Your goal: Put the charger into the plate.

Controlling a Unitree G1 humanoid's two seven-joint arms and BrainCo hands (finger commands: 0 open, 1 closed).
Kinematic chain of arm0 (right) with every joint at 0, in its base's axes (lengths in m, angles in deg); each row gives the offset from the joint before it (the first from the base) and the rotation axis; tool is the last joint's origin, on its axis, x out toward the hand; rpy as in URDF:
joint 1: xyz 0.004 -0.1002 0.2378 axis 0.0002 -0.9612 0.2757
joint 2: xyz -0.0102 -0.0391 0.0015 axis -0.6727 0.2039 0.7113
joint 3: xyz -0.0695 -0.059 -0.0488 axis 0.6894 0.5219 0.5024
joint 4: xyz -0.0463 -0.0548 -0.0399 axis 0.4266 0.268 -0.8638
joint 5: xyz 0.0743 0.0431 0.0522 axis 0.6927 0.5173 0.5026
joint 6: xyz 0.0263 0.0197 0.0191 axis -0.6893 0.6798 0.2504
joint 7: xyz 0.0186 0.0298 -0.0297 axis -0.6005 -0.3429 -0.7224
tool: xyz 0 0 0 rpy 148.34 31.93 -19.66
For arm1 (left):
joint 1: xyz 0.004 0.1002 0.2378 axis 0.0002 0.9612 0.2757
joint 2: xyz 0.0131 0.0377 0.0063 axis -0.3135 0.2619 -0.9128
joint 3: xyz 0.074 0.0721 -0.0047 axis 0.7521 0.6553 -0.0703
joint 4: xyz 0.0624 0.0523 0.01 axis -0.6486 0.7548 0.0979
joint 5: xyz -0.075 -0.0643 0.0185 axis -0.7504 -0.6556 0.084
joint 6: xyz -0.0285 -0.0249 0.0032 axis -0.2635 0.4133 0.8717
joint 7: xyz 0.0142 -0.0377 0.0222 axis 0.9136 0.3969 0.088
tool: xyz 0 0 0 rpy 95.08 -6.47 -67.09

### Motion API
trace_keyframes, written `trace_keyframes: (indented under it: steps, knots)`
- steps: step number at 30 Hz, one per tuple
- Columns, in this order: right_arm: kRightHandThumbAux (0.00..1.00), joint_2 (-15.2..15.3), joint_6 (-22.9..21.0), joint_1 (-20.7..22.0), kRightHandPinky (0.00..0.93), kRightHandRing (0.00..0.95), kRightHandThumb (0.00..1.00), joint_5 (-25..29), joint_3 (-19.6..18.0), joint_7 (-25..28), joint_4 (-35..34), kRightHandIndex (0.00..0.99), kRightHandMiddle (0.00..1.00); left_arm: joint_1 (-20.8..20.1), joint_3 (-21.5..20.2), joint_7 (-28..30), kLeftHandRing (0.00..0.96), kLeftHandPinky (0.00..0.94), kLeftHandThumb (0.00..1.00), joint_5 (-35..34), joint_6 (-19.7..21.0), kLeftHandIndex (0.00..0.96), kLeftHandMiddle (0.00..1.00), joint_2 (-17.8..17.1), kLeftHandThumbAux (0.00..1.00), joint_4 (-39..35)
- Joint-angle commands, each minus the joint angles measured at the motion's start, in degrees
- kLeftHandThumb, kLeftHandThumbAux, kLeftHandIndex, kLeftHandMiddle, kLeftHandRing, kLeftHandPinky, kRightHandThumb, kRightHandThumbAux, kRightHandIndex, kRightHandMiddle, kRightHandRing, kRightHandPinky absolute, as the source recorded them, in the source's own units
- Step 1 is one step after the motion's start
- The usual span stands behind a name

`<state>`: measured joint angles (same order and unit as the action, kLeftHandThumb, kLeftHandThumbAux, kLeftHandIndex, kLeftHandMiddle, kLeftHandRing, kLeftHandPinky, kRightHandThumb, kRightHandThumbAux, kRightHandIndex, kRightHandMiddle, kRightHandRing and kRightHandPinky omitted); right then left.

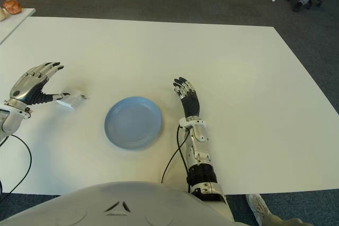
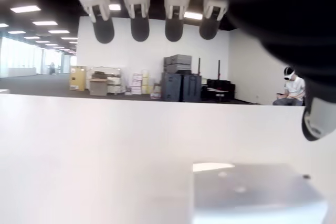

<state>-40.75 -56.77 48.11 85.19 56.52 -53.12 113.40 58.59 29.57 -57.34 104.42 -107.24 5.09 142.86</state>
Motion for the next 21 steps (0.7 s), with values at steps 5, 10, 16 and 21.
trace_keyframes:
  steps: [5, 10, 16, 21]
  knots:
    - [0.682, -1.6, -3.8, -2.6, 0.166, 0.212, 0.007, 0.0, -0.6, -0.2, 3.5, 0.204, 0.268, -2.6, 5.9, -3.4, 0.0, 0.0, 0.206, 1.4, 2.3, 0.0, 0.0, 1.3, 0.423, 4.7]
    - [0.684, -1.6, -3.6, -2.6, 0.166, 0.213, 0.007, -0.1, -0.6, -0.1, 3.6, 0.214, 0.272, -2.1, 8.0, -3.7, 0.0, 0.0, 0.204, 0.8, 2.5, 0.0, 0.0, 1.8, 0.428, 5.5]
    - [0.682, -1.4, -3.6, -2.7, 0.165, 0.209, 0.003, -0.3, -0.6, -0.1, 3.4, 0.209, 0.267, -1.8, 9.5, -1.7, 0.0, 0.0, 0.189, -0.9, 2.1, 0.0, 0.0, 2.6, 0.425, 6.2]
    - [0.679, -1.5, -3.6, -2.7, 0.164, 0.208, 0.005, -0.3, -0.6, -0.2, 3.4, 0.205, 0.263, -1.7, 10.2, 0.9, 0.0, 0.008, 0.163, -2.8, 1.1, 0.0, 0.0, 3.1, 0.412, 6.8]
